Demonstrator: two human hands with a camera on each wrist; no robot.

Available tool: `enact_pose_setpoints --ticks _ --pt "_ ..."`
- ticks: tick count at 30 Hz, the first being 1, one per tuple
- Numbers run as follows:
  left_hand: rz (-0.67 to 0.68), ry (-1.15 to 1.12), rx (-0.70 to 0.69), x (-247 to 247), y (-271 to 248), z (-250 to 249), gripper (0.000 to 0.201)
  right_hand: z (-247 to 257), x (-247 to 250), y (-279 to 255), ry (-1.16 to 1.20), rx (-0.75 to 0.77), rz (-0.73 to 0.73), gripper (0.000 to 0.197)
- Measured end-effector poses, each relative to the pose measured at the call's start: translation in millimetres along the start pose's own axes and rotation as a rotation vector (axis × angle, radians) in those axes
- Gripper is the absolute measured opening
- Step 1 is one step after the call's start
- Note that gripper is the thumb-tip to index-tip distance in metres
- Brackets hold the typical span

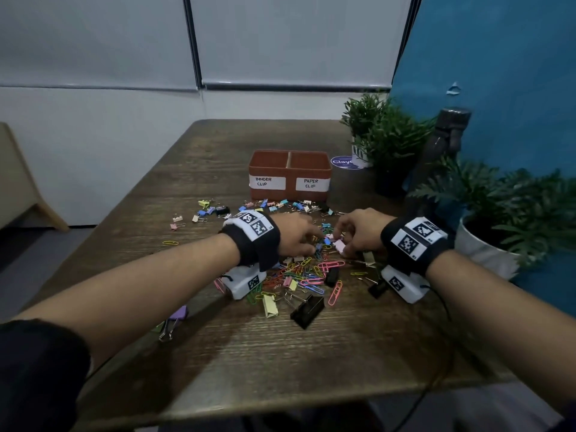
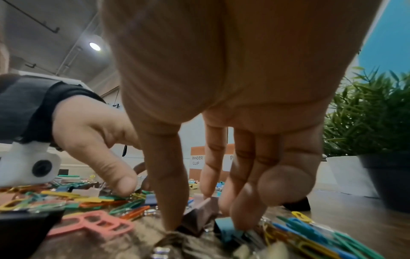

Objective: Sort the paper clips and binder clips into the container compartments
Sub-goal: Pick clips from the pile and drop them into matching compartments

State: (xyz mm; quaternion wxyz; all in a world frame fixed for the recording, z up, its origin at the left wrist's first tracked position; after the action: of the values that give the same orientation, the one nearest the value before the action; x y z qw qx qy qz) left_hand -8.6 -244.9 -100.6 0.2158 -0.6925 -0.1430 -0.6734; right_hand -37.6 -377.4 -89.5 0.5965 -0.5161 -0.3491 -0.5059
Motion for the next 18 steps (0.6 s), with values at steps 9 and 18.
enact_pose_setpoints --ticks 9,18 --pt "-0.028 -0.02 -0.055 -0.1 7.3 -2.0 0.042 -0.7 -1.5 9.0 0.038 -0.018 -0.005 0.036" --pt "-0.14 -0.146 0.03 4.6 6.8 9.3 0.007 0.4 7.9 11.0 0.07 0.061 -0.154 0.019"
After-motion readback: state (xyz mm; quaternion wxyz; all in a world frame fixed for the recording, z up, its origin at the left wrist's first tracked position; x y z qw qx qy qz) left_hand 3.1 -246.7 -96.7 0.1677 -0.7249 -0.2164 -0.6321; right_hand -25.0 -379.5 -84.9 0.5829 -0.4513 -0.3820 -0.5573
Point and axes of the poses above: each hand's wrist, its own y-axis towards the middle knuckle, its own x-axis out of the back of the hand, z = x × y, the point moved 7 cm from there along y, towards the middle knuckle, and after that the axes turned 4 degrees about -x, right-handed, at the moved point
